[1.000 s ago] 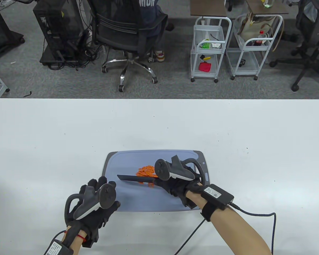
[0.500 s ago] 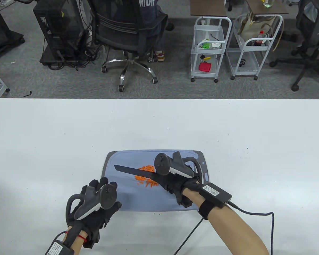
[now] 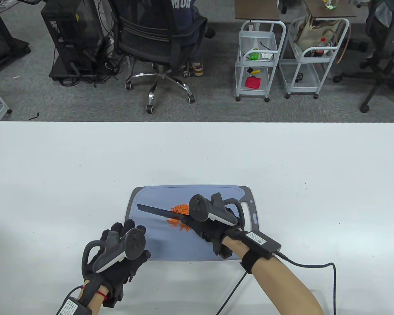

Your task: Chop plasticine discs into granules with repetitive downward strikes

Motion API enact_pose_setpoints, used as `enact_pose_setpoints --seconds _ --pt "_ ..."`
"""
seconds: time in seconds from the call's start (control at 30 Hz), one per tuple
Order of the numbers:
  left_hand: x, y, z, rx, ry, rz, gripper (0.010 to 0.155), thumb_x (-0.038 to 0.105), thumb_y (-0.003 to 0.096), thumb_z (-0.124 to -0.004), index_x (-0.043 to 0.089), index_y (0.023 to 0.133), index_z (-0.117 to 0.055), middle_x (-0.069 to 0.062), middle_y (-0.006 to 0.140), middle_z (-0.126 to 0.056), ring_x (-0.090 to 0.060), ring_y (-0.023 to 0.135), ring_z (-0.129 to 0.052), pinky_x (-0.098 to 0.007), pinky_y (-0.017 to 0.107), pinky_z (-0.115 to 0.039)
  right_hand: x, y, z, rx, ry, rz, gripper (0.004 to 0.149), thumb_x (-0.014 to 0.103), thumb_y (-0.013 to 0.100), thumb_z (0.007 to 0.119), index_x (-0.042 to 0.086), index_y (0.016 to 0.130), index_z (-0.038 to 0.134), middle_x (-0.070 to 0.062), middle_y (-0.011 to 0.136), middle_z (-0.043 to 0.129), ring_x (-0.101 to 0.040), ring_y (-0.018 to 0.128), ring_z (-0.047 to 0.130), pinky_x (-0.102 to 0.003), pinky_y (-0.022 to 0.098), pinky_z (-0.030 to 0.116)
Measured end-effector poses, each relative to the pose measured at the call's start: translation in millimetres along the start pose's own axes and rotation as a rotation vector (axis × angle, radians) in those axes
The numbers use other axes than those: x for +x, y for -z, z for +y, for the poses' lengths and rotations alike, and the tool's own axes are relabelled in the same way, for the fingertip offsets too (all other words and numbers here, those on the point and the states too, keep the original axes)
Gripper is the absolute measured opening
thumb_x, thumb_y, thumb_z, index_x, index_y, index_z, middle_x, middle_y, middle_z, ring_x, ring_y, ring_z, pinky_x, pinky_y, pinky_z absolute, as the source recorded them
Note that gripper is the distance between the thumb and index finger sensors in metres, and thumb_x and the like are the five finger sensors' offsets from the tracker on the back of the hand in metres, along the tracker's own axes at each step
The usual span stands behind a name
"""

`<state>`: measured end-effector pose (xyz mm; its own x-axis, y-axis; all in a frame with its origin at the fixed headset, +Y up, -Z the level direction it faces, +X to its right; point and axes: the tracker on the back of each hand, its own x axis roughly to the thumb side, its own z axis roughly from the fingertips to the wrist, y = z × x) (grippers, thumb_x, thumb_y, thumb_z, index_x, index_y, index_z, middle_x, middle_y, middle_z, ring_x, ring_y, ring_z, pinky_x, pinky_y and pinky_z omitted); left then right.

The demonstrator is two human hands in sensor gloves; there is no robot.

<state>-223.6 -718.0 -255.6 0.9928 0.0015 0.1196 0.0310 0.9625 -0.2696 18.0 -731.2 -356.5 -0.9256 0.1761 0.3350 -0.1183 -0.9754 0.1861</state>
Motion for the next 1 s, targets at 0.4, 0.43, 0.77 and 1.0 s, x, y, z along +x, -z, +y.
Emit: enact_pose_setpoints --seconds 0.4,0.43,0.77,1.0 --pt "4.2 3.5 -4.8 -0.028 0.011 -0.004 0.080 0.063 0.0391 -0.065 0.031 0.111 -0.054 -0.013 0.125 -0.049 -0.050 0.109 -0.056 -0.066 0.075 -0.047 9.7 10.1 14.8 0.103 -0.103 0.041 0.056 0.061 0.044 0.073 0.015 0.072 0.089 0.001 0.033 0.098 -0.020 0.005 0.104 -0.048 0.019 0.088" --pt "4.9 3.7 -5.3 -0.029 0.013 -0.007 0.080 0.063 0.0391 -0.065 0.031 0.111 -0.054 -0.013 0.125 -0.049 -0.050 0.109 -0.056 -0.067 0.075 -0.047 12.2 11.1 13.8 0.121 -0.118 0.052 0.055 0.061 0.044 0.073 0.015 0.072 0.088 0.001 0.033 0.098 -0.020 0.005 0.104 -0.048 0.019 0.089" --pt "4.4 2.3 -9.1 -0.046 0.002 -0.011 0.080 0.063 0.0391 -0.065 0.031 0.111 -0.054 -0.013 0.125 -0.049 -0.050 0.109 -0.057 -0.066 0.075 -0.047 17.0 7.4 18.2 0.058 -0.115 0.069 0.056 0.062 0.044 0.073 0.016 0.072 0.089 0.002 0.032 0.098 -0.020 0.006 0.105 -0.048 0.020 0.089" --pt "-3.2 4.9 -6.6 -0.002 -0.023 -0.027 0.078 0.062 0.0397 -0.065 0.031 0.111 -0.055 -0.013 0.125 -0.049 -0.050 0.109 -0.057 -0.066 0.075 -0.047 -17.4 -17.3 -19.6 0.005 0.100 0.264 0.057 0.060 0.045 0.073 0.014 0.074 0.091 0.001 0.035 0.100 -0.020 0.007 0.105 -0.047 0.019 0.089"
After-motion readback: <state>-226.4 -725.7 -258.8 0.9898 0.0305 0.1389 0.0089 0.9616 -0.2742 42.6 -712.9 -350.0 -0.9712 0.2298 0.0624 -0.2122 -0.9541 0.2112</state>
